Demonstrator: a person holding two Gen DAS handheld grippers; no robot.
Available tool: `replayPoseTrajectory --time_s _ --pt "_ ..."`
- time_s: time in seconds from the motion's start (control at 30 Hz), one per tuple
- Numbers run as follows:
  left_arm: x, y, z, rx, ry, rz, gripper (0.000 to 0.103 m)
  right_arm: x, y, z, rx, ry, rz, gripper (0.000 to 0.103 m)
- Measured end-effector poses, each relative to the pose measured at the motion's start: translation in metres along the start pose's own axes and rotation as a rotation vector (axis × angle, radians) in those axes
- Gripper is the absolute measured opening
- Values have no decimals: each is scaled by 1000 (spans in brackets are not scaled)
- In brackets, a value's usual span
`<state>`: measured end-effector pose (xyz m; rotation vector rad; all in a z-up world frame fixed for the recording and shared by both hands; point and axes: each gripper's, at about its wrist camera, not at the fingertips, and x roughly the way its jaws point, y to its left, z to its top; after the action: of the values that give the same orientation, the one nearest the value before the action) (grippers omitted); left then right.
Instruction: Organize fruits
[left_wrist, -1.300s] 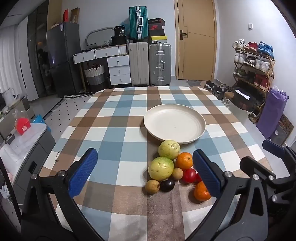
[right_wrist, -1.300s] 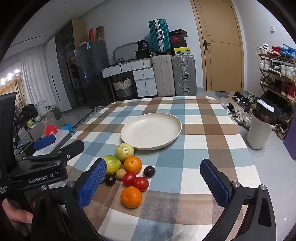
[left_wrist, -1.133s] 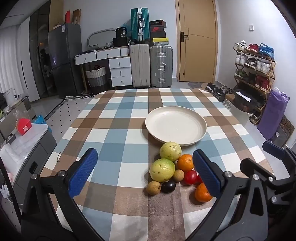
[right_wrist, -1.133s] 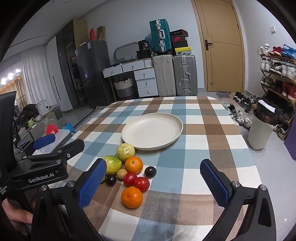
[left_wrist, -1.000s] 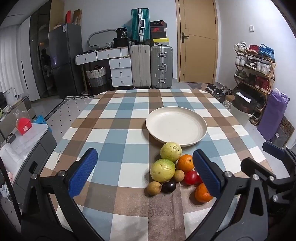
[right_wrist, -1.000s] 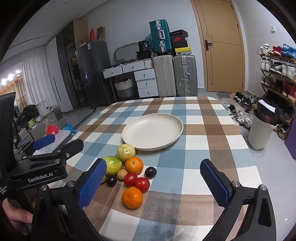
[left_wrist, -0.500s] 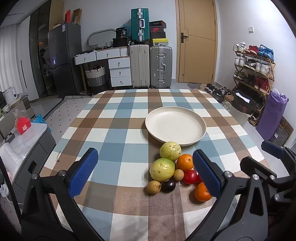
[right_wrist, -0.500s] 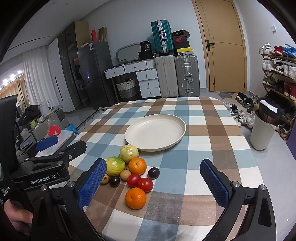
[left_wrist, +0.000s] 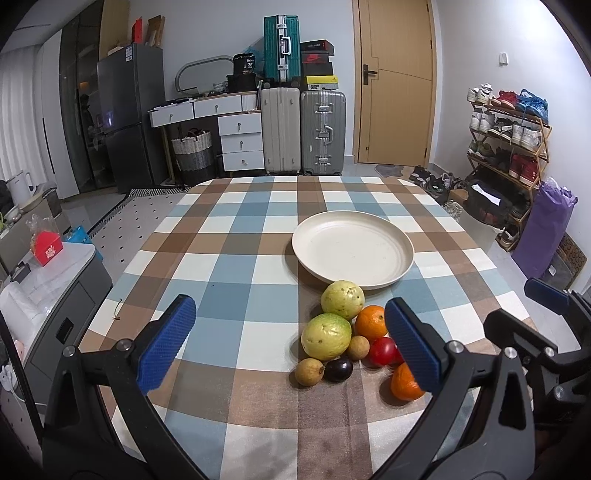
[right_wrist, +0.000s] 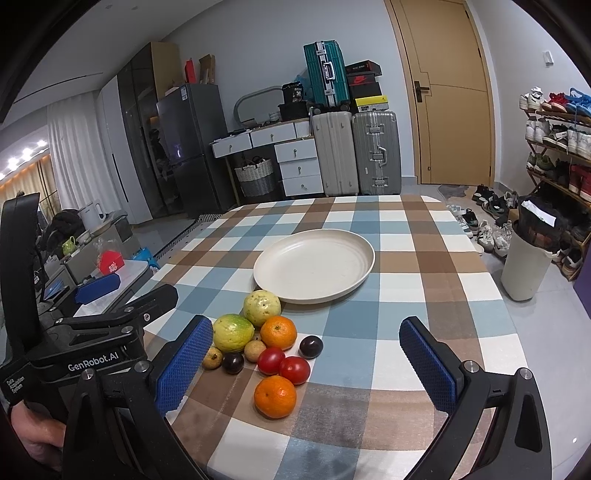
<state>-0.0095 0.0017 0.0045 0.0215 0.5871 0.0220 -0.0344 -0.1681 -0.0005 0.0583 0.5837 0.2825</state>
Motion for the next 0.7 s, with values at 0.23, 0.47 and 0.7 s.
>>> replayPoseTrajectory --time_s 0.23,0.47,0.7 --pt "7 3 -5 -1 15 -4 102 0 1 0 2 -6 -15 103" --pt "8 3 -6 0 13 -4 102 -1 1 0 4 -7 -11 103" --pt "9 3 -7 -2 16 -4 102 -2 -1 -1 7 -5 -9 103"
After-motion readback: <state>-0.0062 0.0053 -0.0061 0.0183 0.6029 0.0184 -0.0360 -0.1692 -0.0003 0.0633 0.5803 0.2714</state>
